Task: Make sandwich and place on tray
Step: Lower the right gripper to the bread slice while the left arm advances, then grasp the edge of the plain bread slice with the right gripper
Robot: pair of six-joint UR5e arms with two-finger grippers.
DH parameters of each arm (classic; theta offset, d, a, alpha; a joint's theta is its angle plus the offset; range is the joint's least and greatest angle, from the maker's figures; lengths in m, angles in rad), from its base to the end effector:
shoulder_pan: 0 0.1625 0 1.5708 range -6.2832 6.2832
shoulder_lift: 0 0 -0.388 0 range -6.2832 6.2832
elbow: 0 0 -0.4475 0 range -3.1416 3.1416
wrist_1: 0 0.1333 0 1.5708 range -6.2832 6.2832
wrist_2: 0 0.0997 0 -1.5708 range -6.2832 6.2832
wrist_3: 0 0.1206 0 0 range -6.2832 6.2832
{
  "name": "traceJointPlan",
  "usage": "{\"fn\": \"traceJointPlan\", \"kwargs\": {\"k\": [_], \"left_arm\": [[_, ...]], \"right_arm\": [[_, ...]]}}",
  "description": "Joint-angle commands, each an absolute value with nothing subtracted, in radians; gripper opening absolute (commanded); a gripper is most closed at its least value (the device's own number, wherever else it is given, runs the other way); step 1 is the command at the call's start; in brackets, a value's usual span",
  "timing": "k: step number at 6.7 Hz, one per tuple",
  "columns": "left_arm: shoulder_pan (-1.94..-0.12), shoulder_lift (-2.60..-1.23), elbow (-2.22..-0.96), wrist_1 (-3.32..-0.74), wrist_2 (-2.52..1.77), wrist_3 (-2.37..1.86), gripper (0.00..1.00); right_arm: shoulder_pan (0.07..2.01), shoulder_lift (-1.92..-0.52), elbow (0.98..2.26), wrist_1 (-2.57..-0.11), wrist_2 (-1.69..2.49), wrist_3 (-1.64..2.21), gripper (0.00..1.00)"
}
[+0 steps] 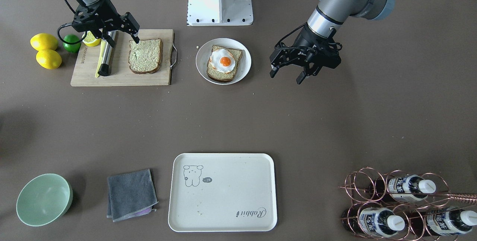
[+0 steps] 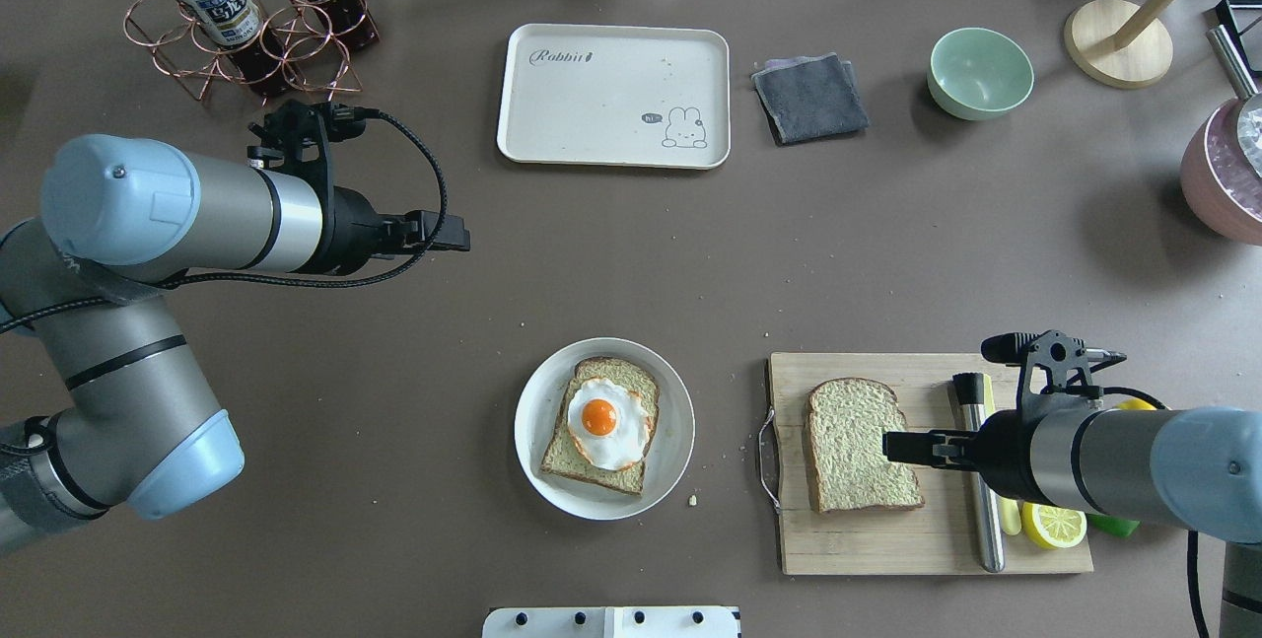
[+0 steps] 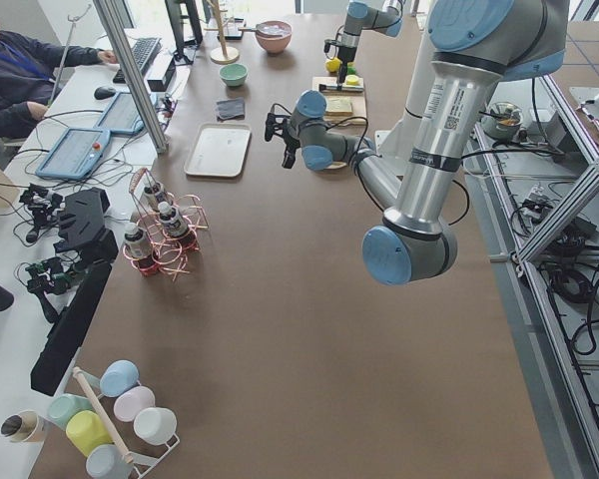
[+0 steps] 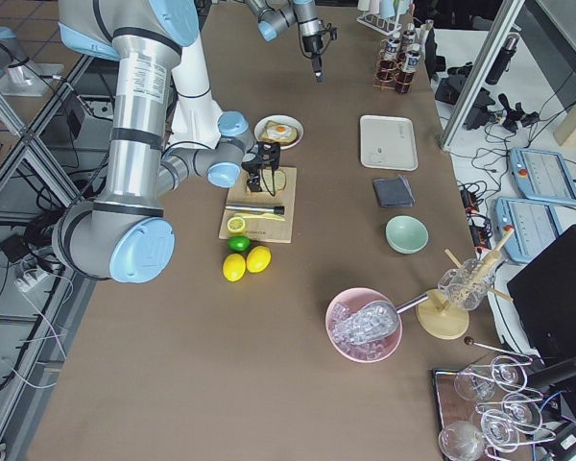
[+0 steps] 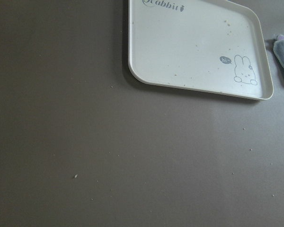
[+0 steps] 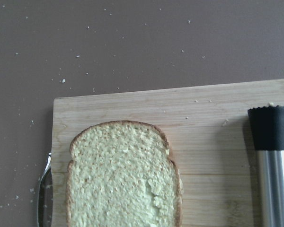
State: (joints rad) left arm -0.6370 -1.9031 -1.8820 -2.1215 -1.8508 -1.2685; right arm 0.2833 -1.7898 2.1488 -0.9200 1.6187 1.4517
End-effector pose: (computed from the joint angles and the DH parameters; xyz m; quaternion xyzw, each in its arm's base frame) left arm 0.4462 -0.4545 0.2107 0.1491 0.5487 -0.0590 0.8205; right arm -0.4345 -0.2593 0.3637 0.0761 -0.4780 0.0602 0.8730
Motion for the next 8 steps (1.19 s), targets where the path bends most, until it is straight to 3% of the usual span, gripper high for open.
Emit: {"fn": "traceJointPlan", "kwargs": {"k": [1, 8], "left_arm": [[-0.632, -1.905, -1.882, -2.123, -1.847, -1.269, 0.98], [-0.627, -1.902, -1.894, -2.123, -1.845, -1.269, 0.98]], "right_arm": [[0.197, -1.818, 2.148, -0.896, 1.539, 1.511, 0.52], [0.140, -1.816, 2.120, -0.893, 1.489, 1.511, 0.52]]}}
